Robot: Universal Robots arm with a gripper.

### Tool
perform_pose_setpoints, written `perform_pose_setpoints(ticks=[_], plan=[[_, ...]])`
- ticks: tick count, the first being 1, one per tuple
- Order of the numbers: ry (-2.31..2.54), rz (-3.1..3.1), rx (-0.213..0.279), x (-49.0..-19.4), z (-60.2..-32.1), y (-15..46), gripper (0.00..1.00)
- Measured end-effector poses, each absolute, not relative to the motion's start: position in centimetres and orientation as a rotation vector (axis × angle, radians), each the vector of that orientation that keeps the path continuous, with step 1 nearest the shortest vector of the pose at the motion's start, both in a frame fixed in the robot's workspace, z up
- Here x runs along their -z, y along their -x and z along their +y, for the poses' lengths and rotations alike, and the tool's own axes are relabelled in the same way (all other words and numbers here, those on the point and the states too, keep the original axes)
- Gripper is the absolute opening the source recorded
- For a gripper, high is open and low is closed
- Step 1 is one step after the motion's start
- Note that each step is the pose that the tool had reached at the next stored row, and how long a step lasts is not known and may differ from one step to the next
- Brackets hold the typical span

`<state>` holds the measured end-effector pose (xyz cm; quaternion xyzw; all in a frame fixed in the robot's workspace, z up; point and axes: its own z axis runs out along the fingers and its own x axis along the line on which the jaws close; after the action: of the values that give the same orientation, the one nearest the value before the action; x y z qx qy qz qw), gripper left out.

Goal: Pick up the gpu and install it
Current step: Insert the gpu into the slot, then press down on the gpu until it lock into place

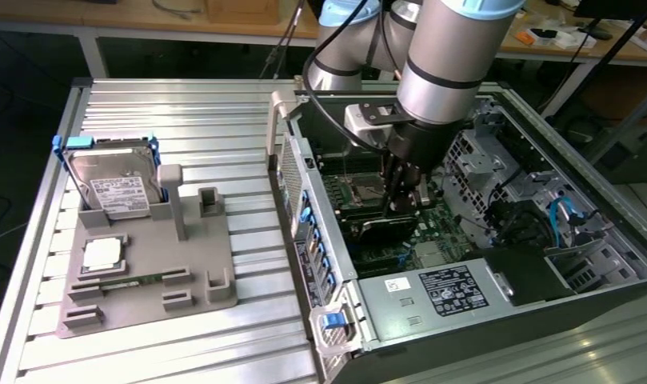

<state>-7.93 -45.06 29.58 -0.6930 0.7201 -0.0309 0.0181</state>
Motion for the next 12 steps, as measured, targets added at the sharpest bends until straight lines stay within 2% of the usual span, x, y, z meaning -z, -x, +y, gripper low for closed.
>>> perform_pose_setpoints(ticks=[12], plan=[[2.152,2.236,0.096,-29.62,-45.05,7.93,0.19]])
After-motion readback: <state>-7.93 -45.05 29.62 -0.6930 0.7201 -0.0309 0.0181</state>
